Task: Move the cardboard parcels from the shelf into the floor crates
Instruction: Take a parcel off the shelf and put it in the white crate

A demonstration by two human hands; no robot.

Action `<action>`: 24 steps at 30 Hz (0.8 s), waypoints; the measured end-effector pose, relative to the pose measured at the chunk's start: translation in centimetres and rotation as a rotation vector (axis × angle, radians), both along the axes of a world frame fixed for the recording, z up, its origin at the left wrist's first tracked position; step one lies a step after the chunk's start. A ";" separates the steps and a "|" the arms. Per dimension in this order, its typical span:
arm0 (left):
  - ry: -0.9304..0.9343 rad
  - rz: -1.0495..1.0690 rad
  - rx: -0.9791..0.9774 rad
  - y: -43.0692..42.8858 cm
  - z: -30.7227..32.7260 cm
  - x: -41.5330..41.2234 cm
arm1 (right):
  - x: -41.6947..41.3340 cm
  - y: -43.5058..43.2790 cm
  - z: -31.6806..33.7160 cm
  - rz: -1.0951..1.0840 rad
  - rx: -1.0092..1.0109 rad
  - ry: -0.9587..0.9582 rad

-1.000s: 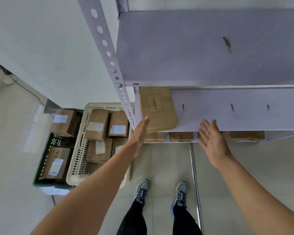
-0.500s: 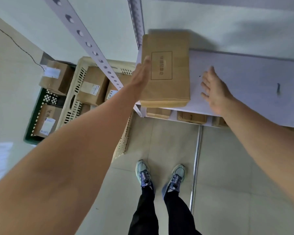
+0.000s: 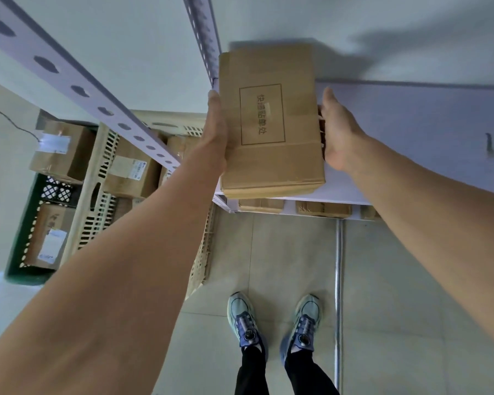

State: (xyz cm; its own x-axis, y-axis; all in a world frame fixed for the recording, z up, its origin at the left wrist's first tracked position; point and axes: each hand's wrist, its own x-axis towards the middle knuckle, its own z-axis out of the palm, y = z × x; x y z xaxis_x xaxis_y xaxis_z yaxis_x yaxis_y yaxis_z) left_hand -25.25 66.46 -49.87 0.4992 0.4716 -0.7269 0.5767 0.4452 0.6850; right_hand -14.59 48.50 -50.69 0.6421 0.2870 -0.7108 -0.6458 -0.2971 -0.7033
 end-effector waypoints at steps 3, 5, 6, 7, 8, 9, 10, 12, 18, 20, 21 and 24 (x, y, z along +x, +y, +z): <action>-0.072 -0.002 0.024 0.3 0.9 -0.3 | -0.4 -0.5 1.0 -0.065 0.078 -0.046; -0.123 0.002 0.044 0.3 1.7 -0.3 | -0.3 -1.1 2.0 -0.160 0.140 -0.081; -0.153 0.008 0.052 0.3 2.1 -0.2 | -0.2 -1.4 2.5 -0.201 0.171 -0.103; -0.189 0.012 0.058 0.2 2.6 -0.2 | -0.2 -1.8 3.0 -0.222 0.201 -0.125; -0.226 0.009 0.062 0.1 3.1 -0.1 | -0.2 -2.1 3.5 -0.230 0.233 -0.151; -0.257 0.003 0.069 0.1 3.5 0.0 | -0.1 -2.5 3.8 -0.231 0.264 -0.176; -0.279 -0.003 0.077 0.0 3.9 0.1 | -0.2 -2.9 4.2 -0.229 0.294 -0.199; -0.327 -0.018 0.091 -0.1 4.6 0.2 | -0.3 -3.5 4.7 -0.212 0.308 -0.254; -0.377 -0.034 0.067 -0.5 5.2 -0.3 | -0.6 -4.6 5.5 -0.184 0.297 -0.266; -0.386 -0.027 0.056 -0.8 5.0 -0.7 | -1.4 -4.8 5.3 -0.197 0.329 -0.253; -0.392 -0.025 0.046 -1.0 4.9 -1.1 | -1.7 -4.9 5.2 -0.209 0.334 -0.243; -0.381 -0.038 -0.010 -1.5 4.3 -1.9 | -2.2 -5.2 4.6 -0.273 0.283 -0.199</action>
State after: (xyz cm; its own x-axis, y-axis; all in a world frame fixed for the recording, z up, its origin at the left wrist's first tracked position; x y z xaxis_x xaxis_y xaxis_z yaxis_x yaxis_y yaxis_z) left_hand -27.11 64.96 -45.55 0.7517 0.4414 -0.4900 0.2976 0.4359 0.8493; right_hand -16.80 43.28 -46.08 0.8379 0.2537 -0.4833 -0.5175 0.0875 -0.8512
